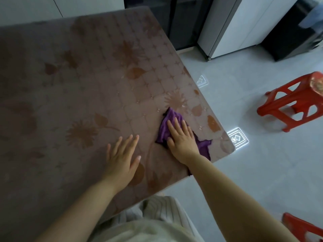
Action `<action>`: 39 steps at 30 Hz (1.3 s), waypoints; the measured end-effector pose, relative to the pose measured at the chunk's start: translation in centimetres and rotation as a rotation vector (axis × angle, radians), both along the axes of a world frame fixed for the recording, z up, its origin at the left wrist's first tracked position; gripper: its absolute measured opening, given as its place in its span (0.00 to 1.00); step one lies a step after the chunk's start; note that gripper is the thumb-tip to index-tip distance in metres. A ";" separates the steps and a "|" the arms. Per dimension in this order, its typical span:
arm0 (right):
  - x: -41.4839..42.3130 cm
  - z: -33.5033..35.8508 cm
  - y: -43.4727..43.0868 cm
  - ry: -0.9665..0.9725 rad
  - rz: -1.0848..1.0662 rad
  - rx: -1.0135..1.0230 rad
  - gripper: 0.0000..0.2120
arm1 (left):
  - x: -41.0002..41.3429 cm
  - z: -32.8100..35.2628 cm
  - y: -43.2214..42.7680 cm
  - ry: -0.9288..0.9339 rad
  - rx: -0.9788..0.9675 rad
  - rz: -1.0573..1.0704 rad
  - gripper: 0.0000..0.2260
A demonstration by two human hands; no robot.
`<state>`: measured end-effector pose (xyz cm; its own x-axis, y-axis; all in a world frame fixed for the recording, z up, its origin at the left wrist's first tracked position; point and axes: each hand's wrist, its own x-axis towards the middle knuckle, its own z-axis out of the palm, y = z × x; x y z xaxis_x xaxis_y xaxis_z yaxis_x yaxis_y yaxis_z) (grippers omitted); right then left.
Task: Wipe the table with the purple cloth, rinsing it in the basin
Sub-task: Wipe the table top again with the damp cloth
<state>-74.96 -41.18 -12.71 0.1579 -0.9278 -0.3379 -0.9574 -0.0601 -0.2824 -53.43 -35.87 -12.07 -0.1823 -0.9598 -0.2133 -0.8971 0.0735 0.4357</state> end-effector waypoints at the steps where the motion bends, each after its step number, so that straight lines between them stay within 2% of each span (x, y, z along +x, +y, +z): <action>1: 2.5 -0.1 0.5 -0.026 0.103 -0.016 0.27 | 0.4 0.0 -0.2 0.011 -0.008 0.012 0.30; 4: 8.6 -0.6 4.0 -0.090 0.417 -0.004 0.26 | 2.0 0.2 -0.9 0.011 -0.009 0.062 0.32; 7: 7.9 -1.6 6.7 -0.003 0.516 -0.121 0.22 | 3.9 0.3 -1.8 -0.019 -0.029 0.106 0.32; 10: 2.6 -1.9 6.0 0.006 0.448 -0.134 0.24 | 5.5 0.5 -2.2 -0.005 -0.047 0.159 0.32; 16: -6.9 -0.6 -1.6 0.037 0.023 -0.075 0.33 | 7.9 0.6 -1.1 -0.017 -0.055 0.277 0.31; 21: -4.1 -0.7 -10.9 0.104 -0.124 -0.086 0.32 | 10.0 0.4 1.2 -0.048 0.009 0.372 0.31; 24: 0.4 -0.7 -16.5 0.110 -0.118 -0.066 0.29 | 10.7 1.1 2.3 -0.091 0.041 0.430 0.32; 28: 11.8 -0.9 -18.1 0.068 0.193 -0.076 0.26 | 11.5 1.6 3.2 -0.103 0.058 0.469 0.28; 32: 21.7 -0.8 -9.7 0.006 0.642 -0.068 0.26 | 11.8 1.3 2.9 -0.072 0.058 0.471 0.28; 35: 22.7 -0.7 -1.9 -0.079 0.878 -0.021 0.26 | 11.8 0.9 1.7 -0.050 -0.002 0.492 0.30; 37: 20.5 -0.7 0.4 -0.135 0.905 0.023 0.24 | 11.8 1.0 1.0 -0.038 -0.015 0.472 0.30; 39: 17.1 -1.3 1.2 -0.101 0.888 -0.062 0.23 | 11.8 1.0 0.5 -0.051 -0.030 0.439 0.31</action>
<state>-57.85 -39.98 -13.97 0.8528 -0.4651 -0.2373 -0.5213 -0.7852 -0.3343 -41.66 -35.39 -11.03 0.2546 -0.9497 -0.1826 -0.8664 -0.3079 0.3932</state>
